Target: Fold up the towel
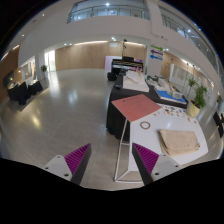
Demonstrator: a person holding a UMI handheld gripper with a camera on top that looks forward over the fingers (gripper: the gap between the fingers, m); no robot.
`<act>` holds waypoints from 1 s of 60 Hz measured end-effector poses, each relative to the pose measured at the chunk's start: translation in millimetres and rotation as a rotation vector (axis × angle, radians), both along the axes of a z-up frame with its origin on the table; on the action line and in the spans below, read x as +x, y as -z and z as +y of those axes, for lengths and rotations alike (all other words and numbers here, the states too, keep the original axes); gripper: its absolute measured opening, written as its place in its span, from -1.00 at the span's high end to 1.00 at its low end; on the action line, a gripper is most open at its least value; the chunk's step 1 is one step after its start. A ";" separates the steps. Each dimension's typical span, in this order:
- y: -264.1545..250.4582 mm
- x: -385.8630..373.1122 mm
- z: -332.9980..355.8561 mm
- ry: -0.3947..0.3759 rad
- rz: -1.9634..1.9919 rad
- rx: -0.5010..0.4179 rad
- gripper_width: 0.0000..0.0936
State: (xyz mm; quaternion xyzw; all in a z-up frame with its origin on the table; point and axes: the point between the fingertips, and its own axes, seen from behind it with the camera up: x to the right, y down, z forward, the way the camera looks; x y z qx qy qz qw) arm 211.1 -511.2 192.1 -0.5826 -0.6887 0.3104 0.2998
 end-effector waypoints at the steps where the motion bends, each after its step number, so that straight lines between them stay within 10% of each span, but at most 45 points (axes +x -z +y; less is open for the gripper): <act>1: 0.0 0.0 1.4 0.004 0.000 0.000 -0.83; 30: 31.9 -49.0 177.5 0.196 0.026 0.115 -0.83; 60: 172.6 -155.9 291.5 0.217 -0.050 0.122 -0.82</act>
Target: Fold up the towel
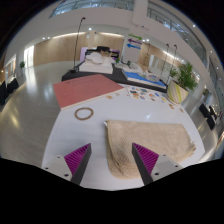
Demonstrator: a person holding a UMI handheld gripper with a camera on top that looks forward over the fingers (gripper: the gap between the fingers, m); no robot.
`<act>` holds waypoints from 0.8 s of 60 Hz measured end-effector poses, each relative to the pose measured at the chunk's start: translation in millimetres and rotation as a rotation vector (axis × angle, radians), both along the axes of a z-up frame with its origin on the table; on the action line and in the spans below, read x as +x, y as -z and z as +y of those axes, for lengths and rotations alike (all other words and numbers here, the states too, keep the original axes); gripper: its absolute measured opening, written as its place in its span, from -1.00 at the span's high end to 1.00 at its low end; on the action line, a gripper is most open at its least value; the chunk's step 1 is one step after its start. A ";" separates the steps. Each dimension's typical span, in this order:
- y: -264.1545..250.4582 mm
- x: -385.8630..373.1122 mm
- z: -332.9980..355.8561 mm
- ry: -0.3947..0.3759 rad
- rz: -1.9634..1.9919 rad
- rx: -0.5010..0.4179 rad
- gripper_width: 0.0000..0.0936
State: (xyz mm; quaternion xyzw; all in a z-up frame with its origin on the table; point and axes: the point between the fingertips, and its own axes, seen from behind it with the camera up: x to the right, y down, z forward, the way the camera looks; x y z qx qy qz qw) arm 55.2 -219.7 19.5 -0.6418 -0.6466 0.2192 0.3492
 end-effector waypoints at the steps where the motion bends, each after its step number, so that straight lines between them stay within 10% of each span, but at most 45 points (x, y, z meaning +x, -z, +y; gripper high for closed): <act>1: 4.6 -3.4 2.5 -0.002 -0.004 0.003 -0.81; 14: 30.6 -29.8 16.8 -0.028 -0.011 0.003 -0.71; 24: 36.6 -31.0 37.8 -0.001 -0.032 0.063 0.90; 48: -91.7 -38.3 133.7 -0.009 0.081 -0.085 0.98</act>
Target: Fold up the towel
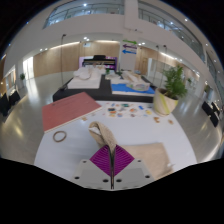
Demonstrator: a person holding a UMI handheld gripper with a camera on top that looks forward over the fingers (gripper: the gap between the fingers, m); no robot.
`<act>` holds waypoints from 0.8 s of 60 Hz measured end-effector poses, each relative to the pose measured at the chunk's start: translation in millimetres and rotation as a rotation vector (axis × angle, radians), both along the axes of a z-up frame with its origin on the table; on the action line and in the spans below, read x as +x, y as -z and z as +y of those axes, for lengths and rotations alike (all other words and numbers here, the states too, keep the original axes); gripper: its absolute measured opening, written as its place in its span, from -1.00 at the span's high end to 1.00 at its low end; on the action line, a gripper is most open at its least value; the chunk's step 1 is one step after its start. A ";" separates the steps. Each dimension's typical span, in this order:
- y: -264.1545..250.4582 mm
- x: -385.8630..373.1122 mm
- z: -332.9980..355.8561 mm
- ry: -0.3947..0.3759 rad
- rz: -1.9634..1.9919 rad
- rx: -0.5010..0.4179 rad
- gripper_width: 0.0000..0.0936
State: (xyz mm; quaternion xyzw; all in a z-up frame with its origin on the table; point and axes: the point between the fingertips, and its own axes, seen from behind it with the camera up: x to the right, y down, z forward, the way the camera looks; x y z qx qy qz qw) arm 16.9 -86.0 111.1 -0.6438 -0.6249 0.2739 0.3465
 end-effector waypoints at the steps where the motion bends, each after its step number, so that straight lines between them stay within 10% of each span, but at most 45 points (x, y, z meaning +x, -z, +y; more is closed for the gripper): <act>1: -6.0 -0.6 11.1 0.007 0.004 0.001 0.98; 24: 65.3 5.4 203.4 0.068 -0.091 -0.011 0.91; 34: 64.0 32.2 232.2 0.134 -0.112 -0.014 -0.89; 48: -47.6 171.8 206.4 0.187 -0.133 -0.054 -0.82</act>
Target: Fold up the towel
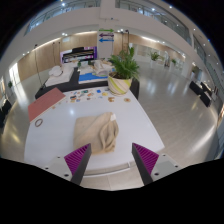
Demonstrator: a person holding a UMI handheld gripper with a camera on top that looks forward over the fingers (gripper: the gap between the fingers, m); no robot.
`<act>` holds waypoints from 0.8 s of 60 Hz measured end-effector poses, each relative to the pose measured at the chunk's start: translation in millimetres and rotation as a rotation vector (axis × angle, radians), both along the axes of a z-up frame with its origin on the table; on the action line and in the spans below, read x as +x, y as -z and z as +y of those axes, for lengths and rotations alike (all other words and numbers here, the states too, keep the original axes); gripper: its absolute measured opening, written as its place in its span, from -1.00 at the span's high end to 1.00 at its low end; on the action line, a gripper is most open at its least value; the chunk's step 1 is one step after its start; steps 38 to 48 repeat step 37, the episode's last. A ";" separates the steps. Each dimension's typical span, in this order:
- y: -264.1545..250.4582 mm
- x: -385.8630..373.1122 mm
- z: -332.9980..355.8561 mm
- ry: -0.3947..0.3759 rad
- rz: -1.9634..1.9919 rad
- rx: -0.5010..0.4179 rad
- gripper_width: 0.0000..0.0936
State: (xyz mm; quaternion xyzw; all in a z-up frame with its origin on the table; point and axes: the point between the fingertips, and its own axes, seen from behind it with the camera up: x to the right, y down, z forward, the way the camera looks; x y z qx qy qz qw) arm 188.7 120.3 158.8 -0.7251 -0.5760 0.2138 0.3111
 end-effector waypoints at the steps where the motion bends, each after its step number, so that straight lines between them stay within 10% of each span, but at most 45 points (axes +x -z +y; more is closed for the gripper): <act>1: -4.5 9.5 -2.0 0.002 -0.007 0.001 -0.82; 15: -64.8 135.2 -34.9 0.048 -0.046 0.035 -0.83; 48: -70.9 135.5 -50.1 -0.011 -0.031 0.075 -0.82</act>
